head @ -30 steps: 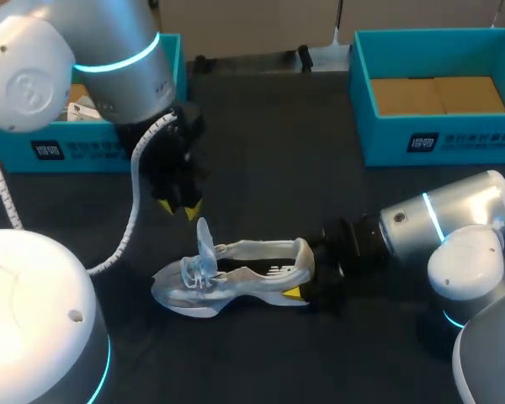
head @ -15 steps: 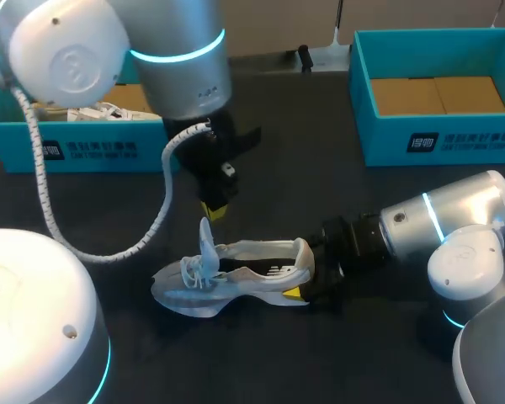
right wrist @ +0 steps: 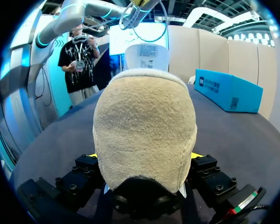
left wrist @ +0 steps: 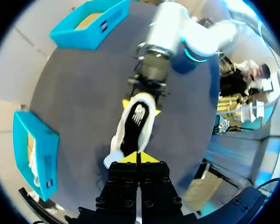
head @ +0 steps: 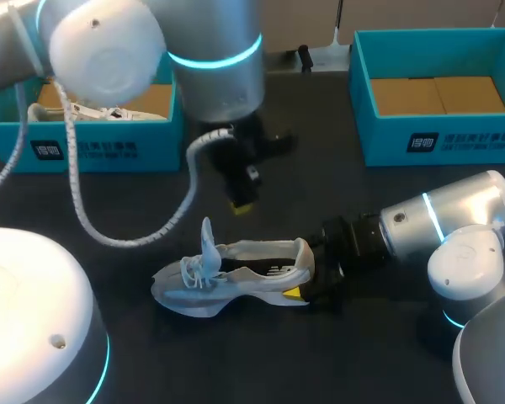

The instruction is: Take the shoe out of the shoebox, open the shoe tongue, remove and reinsert the insole, then place the shoe into the shoebox

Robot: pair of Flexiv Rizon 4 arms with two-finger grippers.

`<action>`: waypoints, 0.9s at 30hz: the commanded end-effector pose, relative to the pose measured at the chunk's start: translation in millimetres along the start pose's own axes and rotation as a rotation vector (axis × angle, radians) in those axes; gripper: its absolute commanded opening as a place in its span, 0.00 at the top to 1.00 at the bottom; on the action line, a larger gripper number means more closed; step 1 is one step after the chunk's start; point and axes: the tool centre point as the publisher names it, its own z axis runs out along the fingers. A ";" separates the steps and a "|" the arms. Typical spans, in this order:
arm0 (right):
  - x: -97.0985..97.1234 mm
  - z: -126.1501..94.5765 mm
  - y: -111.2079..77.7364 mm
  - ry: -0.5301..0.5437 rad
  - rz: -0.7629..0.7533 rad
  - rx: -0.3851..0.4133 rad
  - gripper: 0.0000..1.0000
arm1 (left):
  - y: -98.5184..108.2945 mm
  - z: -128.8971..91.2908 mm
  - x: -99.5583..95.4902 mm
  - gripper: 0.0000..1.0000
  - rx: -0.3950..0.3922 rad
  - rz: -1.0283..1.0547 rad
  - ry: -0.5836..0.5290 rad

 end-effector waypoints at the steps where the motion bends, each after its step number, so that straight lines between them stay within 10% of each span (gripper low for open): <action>1: 0.3 0.0 1.7 0.000 0.001 0.007 1.00 | 6.7 8.7 0.5 1.00 0.041 0.017 0.005; 27: 0.3 0.0 1.7 0.000 0.001 0.007 1.00 | -11.3 56.8 10.8 1.00 -0.040 0.320 0.069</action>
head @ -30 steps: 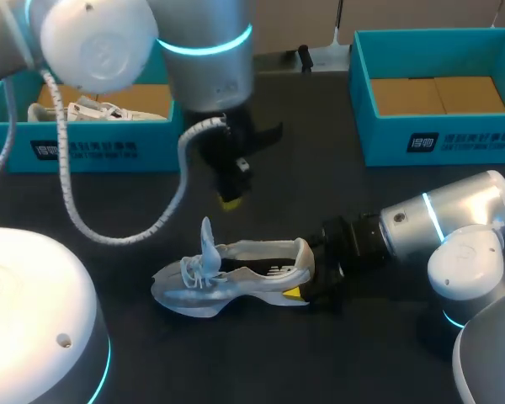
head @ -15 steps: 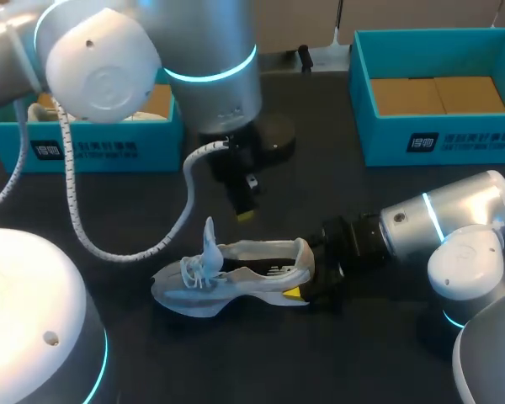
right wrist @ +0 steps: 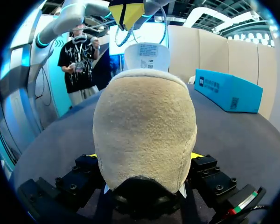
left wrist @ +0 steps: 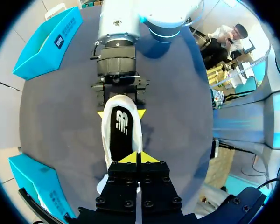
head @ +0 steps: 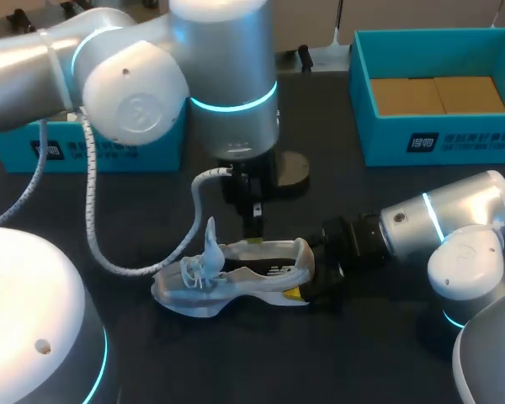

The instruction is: Take the shoe out of the shoebox, open the shoe tongue, remove and reinsert the insole, then place the shoe into the shoebox

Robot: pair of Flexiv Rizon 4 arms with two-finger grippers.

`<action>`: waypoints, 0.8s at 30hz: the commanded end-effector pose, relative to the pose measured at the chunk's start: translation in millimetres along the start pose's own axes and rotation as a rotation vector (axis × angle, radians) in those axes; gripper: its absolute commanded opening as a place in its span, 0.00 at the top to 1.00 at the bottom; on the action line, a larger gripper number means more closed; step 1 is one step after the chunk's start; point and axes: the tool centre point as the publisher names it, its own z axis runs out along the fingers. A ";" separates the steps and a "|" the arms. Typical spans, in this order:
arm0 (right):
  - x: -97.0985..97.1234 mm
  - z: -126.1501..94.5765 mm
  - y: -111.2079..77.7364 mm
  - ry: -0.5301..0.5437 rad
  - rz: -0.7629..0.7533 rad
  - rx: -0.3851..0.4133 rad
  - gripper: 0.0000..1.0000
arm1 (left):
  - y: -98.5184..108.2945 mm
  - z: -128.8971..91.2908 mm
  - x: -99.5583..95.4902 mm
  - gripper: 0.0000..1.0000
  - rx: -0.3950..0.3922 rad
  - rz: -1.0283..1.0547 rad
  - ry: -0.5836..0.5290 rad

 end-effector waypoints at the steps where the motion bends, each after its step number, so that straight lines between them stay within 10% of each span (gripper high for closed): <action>1: 0.3 0.1 1.8 0.000 0.001 0.006 1.00 | -10.6 8.6 -1.5 1.00 -0.036 -0.003 -0.003; 24: 0.3 0.1 1.8 0.000 0.001 0.006 1.00 | -11.5 78.8 -20.5 1.00 -0.024 -0.009 0.023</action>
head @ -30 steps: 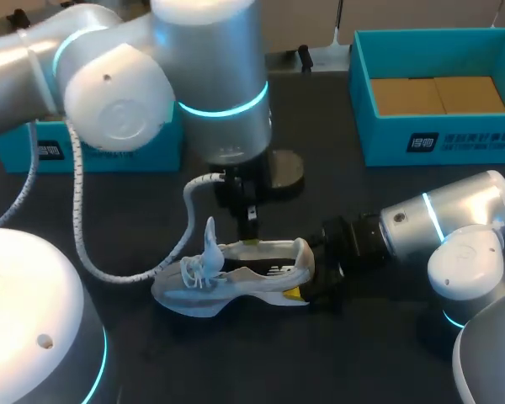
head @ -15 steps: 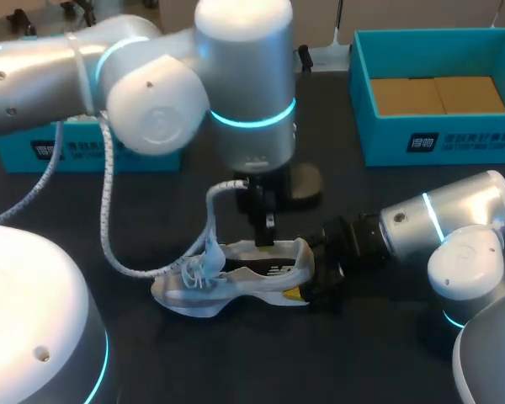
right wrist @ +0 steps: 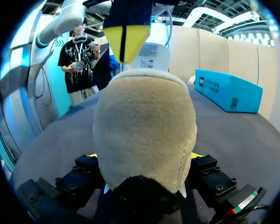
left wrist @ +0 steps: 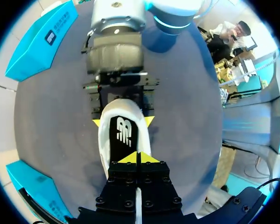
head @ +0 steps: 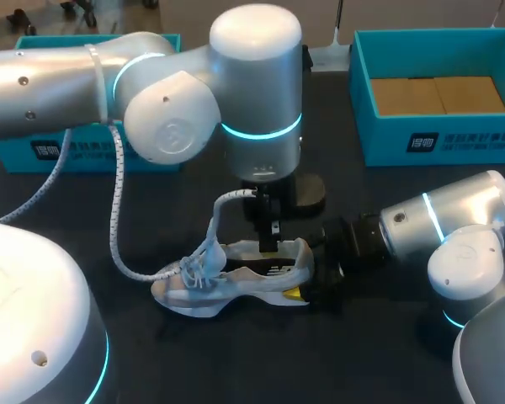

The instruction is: Take the shoe out of the shoebox, open the shoe tongue, remove and reinsert the insole, then place the shoe into the shoebox

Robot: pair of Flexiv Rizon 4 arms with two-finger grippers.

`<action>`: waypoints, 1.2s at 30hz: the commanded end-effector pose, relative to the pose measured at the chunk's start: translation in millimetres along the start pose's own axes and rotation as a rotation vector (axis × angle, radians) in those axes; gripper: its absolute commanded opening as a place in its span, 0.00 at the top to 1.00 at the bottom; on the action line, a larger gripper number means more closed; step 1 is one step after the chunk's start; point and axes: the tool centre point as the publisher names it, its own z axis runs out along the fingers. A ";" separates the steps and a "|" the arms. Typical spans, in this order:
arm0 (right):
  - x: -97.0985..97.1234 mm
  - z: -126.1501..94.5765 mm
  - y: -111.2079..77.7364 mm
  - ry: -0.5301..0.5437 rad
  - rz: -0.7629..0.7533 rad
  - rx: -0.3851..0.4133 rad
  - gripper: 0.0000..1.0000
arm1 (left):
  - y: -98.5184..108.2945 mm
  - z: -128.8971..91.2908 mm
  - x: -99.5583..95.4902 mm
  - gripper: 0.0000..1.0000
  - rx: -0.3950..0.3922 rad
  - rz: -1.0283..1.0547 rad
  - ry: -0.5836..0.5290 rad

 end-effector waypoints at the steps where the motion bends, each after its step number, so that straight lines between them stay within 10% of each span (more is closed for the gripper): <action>1: 0.3 0.1 1.8 0.000 0.001 0.006 1.00 | 4.1 27.4 -8.1 1.00 0.018 -0.007 0.038; 36: 0.3 0.1 1.8 0.000 0.001 0.006 1.00 | 31.8 98.6 6.8 1.00 -0.093 -0.019 0.107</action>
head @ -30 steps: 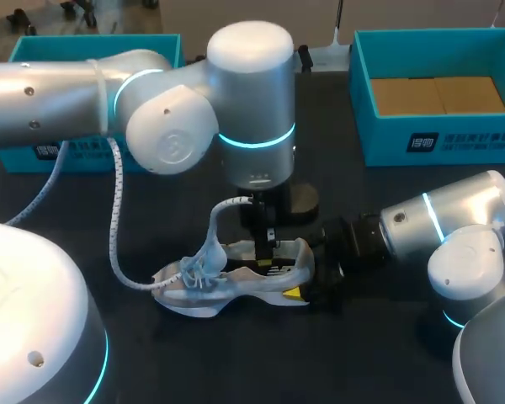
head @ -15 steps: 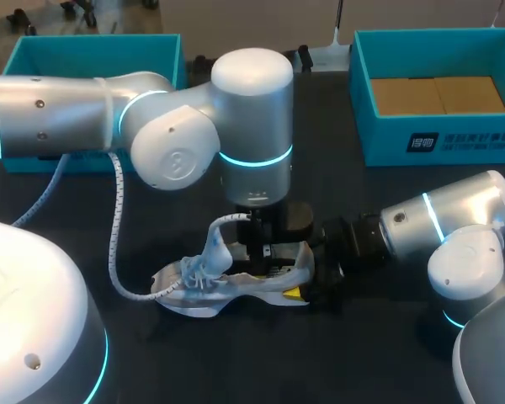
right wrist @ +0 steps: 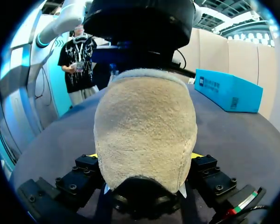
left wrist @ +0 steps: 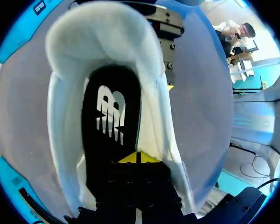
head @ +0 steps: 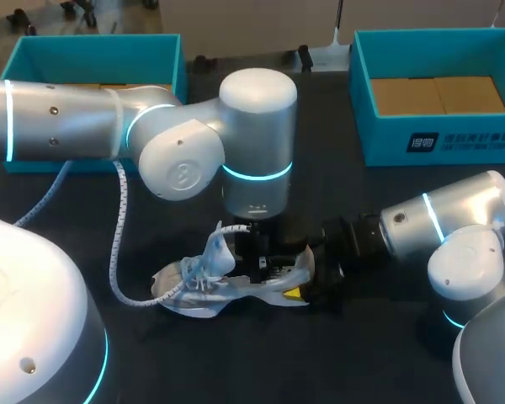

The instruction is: Take the shoe out of the shoebox, open the shoe tongue, remove and reinsert the insole, then place the shoe into the shoebox

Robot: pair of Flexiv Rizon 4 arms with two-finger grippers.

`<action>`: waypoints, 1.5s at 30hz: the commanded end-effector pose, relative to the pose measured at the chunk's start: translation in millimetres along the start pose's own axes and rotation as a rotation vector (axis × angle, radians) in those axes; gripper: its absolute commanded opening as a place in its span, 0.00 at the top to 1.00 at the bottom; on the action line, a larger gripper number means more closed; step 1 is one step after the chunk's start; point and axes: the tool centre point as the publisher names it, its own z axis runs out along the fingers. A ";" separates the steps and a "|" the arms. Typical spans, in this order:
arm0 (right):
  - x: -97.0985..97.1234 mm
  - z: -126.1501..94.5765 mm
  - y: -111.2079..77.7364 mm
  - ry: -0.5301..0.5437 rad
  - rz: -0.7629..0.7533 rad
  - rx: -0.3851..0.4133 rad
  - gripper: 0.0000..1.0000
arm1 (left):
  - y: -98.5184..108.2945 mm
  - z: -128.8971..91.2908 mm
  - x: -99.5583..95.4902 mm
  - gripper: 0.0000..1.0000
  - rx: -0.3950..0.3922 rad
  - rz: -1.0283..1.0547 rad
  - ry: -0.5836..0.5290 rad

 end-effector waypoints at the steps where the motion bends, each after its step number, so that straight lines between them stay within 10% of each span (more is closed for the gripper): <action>1: 0.0 0.0 2.3 0.000 0.001 0.006 1.00 | -1.4 11.9 3.7 1.00 -0.002 0.008 -0.013; 4: 0.0 0.0 2.3 0.000 0.001 0.006 1.00 | -1.6 15.1 4.5 1.00 0.000 0.011 -0.044; 12: 0.0 0.0 2.3 0.000 0.001 0.006 1.00 | -5.1 13.3 -3.9 0.62 -0.005 -0.012 -0.120; 19: 0.0 0.0 2.3 0.000 0.001 0.006 1.00 | -5.0 11.0 -14.2 0.58 0.013 -0.039 -0.188; 33: 0.0 0.0 2.3 0.000 0.001 0.006 1.00 | -2.9 9.7 -18.3 0.61 0.030 -0.039 -0.253; 38: 0.0 0.0 2.3 0.000 0.001 0.006 1.00 | -6.3 19.3 -24.9 1.00 0.011 -0.063 -0.316; 45: 0.0 0.0 2.3 0.000 0.001 0.006 1.00 | -3.4 6.9 -26.4 1.00 0.042 -0.074 -0.311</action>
